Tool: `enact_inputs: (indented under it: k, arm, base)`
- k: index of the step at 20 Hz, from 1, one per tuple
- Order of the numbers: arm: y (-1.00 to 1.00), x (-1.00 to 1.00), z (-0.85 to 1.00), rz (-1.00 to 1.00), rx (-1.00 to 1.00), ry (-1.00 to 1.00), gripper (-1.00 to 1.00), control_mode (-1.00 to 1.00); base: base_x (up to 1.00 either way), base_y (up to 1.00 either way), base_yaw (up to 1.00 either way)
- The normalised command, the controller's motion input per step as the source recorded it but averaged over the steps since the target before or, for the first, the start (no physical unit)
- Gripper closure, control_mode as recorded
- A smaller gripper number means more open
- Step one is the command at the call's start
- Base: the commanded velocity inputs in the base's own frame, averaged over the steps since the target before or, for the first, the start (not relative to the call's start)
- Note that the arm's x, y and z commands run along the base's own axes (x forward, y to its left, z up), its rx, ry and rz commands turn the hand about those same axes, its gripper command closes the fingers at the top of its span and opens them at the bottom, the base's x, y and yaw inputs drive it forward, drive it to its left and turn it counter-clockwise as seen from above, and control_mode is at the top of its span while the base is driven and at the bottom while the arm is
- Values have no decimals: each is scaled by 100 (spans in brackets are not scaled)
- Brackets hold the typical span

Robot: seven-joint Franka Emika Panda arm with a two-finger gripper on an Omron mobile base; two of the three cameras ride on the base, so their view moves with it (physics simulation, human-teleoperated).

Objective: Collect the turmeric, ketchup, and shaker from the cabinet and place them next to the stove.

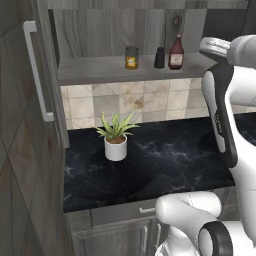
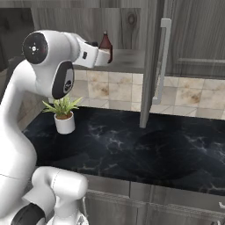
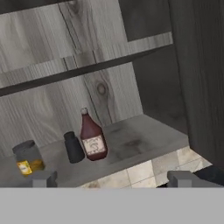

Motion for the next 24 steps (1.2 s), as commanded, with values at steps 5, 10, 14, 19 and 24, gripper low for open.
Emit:
enact_inputs:
  k: [5, 10, 14, 19, 24]
  arm:
    - [10, 9, -12, 0, 0, 0, -100, -100]
    - [5, 12, -8, 0, 0, 0, -100, -100]
    - [0, 14, -6, 0, 0, 0, -100, -100]
    - [0, 9, -3, 0, 0, -1, -100, -100]
    - [0, 10, 0, 3, -3, -8, -100, -100]
  base:
    - [0, 0, 0]
    - [0, 0, 0]
    - [0, 0, 0]
    - [0, 0, 0]
    - [0, 0, 0]
